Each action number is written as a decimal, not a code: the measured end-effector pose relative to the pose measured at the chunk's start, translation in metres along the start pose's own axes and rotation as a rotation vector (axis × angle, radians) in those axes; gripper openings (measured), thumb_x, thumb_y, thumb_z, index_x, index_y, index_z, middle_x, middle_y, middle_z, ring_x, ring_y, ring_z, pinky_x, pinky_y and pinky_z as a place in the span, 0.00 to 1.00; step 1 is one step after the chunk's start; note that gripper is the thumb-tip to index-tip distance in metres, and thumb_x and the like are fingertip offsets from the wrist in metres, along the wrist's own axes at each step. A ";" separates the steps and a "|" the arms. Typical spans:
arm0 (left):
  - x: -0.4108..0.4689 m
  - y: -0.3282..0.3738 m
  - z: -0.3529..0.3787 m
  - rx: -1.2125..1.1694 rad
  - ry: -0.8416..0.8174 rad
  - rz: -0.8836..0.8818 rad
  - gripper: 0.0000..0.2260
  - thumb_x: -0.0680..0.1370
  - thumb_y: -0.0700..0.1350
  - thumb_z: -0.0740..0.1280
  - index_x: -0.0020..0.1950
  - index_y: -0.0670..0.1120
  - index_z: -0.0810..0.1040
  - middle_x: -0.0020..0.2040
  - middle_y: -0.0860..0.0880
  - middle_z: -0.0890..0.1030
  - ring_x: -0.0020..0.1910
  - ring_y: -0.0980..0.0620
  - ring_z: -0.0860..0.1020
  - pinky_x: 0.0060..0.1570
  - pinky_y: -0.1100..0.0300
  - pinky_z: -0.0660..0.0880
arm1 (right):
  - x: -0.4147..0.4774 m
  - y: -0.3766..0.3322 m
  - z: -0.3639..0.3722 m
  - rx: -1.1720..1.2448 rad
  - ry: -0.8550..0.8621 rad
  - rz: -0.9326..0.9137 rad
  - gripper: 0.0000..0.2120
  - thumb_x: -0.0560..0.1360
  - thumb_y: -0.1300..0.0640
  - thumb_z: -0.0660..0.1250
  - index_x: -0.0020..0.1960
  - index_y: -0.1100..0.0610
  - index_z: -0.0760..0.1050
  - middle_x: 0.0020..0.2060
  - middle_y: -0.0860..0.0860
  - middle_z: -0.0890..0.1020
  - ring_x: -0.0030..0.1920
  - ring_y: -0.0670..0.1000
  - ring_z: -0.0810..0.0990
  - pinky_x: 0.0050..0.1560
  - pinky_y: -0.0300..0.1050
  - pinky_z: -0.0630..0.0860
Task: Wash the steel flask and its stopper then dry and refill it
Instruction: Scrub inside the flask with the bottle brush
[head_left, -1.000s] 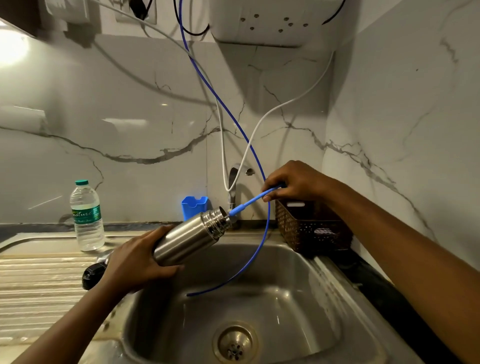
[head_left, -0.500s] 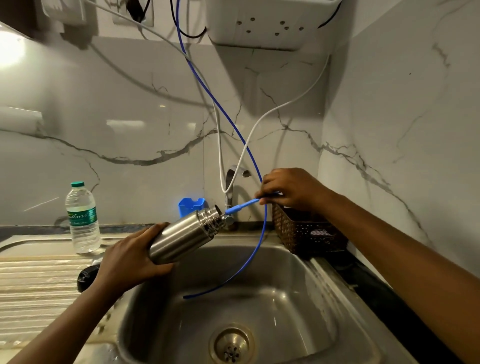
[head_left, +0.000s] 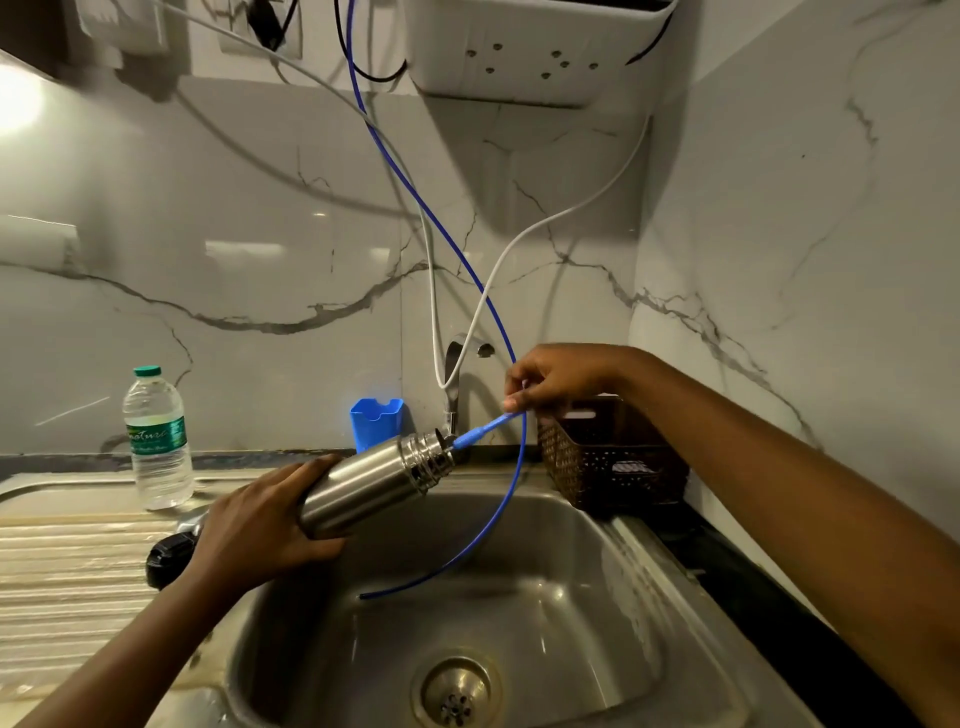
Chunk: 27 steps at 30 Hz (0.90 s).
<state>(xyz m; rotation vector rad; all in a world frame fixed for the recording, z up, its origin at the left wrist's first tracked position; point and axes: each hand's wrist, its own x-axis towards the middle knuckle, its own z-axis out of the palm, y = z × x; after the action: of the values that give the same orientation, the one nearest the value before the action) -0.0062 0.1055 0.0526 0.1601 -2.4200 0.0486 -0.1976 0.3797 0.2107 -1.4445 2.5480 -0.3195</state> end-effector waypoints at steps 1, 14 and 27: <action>0.000 -0.001 0.000 -0.021 0.011 -0.022 0.39 0.59 0.71 0.62 0.66 0.54 0.74 0.47 0.50 0.83 0.39 0.47 0.82 0.32 0.63 0.64 | -0.003 0.000 0.004 -0.184 0.163 -0.090 0.10 0.74 0.48 0.67 0.50 0.55 0.77 0.36 0.45 0.77 0.34 0.42 0.74 0.35 0.33 0.70; 0.000 0.008 -0.001 0.087 0.068 0.087 0.35 0.62 0.67 0.61 0.65 0.51 0.71 0.47 0.48 0.83 0.38 0.47 0.82 0.28 0.60 0.74 | 0.006 0.011 0.002 0.174 -0.262 0.230 0.25 0.79 0.41 0.55 0.38 0.59 0.78 0.20 0.47 0.66 0.21 0.45 0.60 0.24 0.36 0.59; 0.001 -0.001 -0.004 0.036 0.052 0.034 0.37 0.61 0.69 0.62 0.64 0.52 0.74 0.47 0.50 0.83 0.38 0.47 0.82 0.29 0.62 0.68 | 0.003 -0.006 0.013 -0.400 0.077 -0.125 0.21 0.77 0.42 0.59 0.42 0.58 0.80 0.25 0.47 0.71 0.26 0.44 0.65 0.30 0.37 0.62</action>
<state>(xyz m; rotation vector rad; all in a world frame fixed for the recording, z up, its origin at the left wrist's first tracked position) -0.0038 0.1049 0.0562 0.1325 -2.3707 0.1112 -0.1906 0.3724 0.2001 -1.7604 2.6978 0.1318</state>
